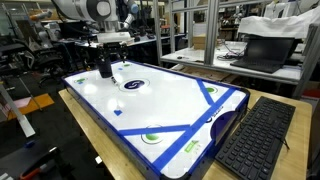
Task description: Put the marker inside the cup
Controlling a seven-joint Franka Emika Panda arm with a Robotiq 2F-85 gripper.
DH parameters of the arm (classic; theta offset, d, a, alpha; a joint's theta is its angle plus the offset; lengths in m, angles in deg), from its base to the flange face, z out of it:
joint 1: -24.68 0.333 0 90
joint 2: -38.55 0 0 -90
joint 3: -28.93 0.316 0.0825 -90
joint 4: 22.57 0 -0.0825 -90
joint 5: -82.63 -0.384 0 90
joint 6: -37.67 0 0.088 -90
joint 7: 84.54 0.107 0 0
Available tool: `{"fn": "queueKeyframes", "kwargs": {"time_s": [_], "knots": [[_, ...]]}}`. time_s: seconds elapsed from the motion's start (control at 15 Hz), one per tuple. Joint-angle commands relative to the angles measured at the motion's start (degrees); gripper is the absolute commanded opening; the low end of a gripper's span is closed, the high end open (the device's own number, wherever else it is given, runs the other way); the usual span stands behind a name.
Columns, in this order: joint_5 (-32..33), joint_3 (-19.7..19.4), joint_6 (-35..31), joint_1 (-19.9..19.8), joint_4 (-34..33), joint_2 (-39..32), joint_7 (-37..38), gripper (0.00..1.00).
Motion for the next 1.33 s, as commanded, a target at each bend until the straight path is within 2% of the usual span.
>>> {"fn": "queueKeyframes", "kwargs": {"time_s": [0.0, 0.33, 0.87, 1.27], "knots": [[1.62, 1.32, 2.14, -0.44, -5.97, -5.08, 1.95, 1.0], [2.71, 1.96, 4.31, -0.08, -9.72, -9.71, 3.87, 1.0], [4.06, 3.12, 10.56, 0.88, -12.42, -12.59, 5.37, 1.0], [7.65, 2.09, 8.85, 2.11, -15.31, -16.47, 5.61, 1.0]]}}
